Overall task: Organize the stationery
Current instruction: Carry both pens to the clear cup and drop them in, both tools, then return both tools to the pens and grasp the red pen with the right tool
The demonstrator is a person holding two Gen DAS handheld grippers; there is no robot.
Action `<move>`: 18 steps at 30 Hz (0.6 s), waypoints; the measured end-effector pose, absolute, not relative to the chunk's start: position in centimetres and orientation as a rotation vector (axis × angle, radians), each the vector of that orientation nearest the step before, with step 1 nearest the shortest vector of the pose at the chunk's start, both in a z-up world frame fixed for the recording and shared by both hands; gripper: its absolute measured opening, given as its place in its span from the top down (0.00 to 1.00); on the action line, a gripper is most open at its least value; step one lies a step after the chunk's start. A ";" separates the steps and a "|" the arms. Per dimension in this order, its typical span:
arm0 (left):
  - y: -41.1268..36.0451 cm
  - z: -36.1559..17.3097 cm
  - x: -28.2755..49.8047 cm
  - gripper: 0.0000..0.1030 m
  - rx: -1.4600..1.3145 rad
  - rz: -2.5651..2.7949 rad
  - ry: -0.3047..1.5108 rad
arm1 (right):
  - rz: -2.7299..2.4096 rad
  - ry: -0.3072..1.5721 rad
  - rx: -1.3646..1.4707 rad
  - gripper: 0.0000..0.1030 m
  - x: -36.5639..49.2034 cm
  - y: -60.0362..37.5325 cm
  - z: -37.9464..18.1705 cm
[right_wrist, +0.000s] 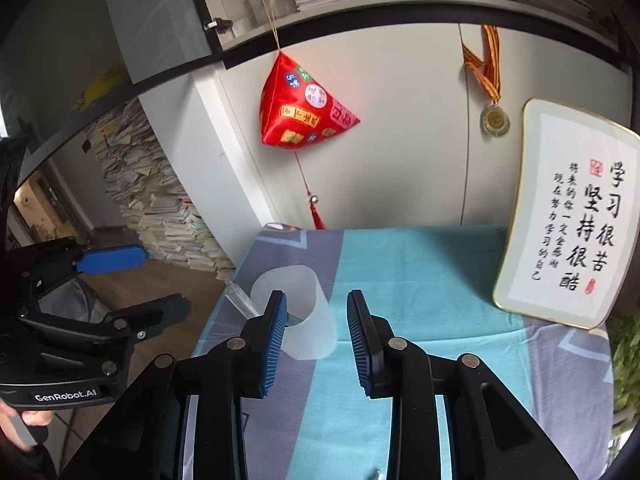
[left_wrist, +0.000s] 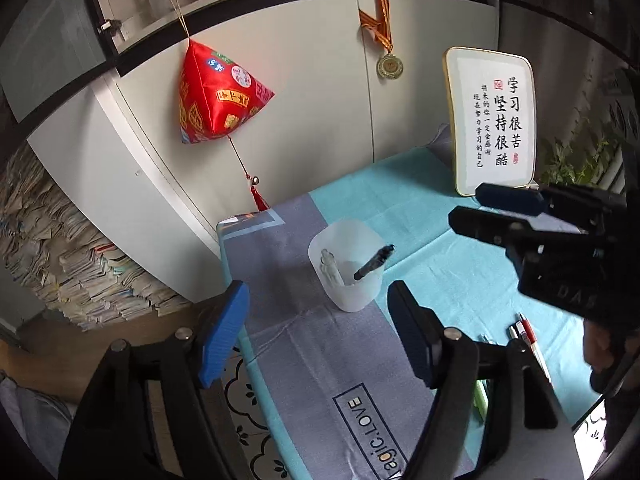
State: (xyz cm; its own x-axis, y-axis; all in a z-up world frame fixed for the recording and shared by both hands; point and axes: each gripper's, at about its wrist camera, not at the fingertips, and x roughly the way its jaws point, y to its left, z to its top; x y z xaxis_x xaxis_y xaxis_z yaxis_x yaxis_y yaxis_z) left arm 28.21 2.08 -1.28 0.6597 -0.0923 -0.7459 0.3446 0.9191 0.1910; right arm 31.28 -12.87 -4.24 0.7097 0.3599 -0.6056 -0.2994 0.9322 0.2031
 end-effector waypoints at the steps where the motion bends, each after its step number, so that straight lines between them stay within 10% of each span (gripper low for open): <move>1: 2.1 -1.5 27.3 0.27 0.339 -0.236 0.789 | 0.357 0.687 0.086 0.54 30.8 -13.4 -4.2; 18: -1.4 -6.8 18.6 0.22 0.292 -0.210 0.676 | 0.248 0.775 0.033 0.50 24.2 -19.0 -7.7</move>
State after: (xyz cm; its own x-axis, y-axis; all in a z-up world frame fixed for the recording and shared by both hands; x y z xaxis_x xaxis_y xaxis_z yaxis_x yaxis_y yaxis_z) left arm 18.57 -1.41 -6.76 0.7614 -0.0958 -0.6412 0.2841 0.9383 0.1972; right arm 24.18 -18.97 -7.69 0.6870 0.2334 -0.6882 -0.2095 0.9704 0.1200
